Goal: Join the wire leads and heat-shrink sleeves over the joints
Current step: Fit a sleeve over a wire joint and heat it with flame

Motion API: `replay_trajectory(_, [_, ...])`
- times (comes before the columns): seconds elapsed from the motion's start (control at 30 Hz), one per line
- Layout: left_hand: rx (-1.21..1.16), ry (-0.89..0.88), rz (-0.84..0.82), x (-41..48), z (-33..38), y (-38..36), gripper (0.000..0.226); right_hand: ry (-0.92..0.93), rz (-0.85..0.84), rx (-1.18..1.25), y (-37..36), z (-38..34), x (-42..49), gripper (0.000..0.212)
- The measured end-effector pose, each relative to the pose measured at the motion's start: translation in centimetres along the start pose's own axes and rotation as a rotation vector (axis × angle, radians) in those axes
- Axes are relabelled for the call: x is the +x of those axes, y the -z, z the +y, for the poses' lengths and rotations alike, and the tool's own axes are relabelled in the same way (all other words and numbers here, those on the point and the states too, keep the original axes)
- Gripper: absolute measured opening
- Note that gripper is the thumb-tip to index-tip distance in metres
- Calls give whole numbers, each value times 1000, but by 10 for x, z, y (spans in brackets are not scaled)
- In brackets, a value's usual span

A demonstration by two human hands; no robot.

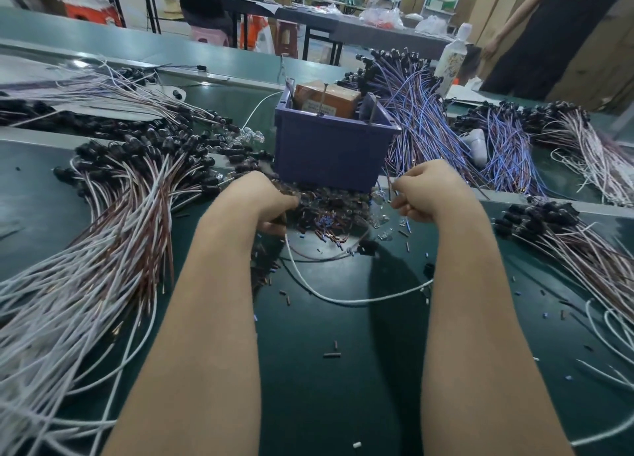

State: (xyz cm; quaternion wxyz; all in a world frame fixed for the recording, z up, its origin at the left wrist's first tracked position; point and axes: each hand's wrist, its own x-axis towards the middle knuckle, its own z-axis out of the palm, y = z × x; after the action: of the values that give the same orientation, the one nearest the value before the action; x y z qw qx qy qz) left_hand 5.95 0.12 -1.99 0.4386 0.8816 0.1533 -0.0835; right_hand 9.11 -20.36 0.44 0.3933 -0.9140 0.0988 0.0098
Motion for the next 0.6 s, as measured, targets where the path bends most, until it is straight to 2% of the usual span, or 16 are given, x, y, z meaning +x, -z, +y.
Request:
replay_trajectory(0.07, [230,-52,-62,-5,4,3,41,5,-8,-3,-3,0,1,21])
replay_trajectory(0.13, [414,-136,-52,-8,8,5,40,14,1,-68,-7,1,2,20])
replay_trajectory(0.23, [377,-308,-16,-13,18,-3,26,-47,137,-249,-1,7,8,30])
replay_trajectory(0.3, [324,-397,-33,-17,29,-23,26,-146,227,-282,6,15,9,36])
replay_trajectory(0.43, [395,-473,-81,-15,41,-73,33,-290,202,-243,3,33,11,42])
replay_trajectory(0.53, [433,-479,-109,-13,40,-90,29,-273,168,-190,-9,37,11,40])
replay_trajectory(0.6, [433,-485,-114,-13,42,-95,21,-153,165,-156,-15,35,13,34])
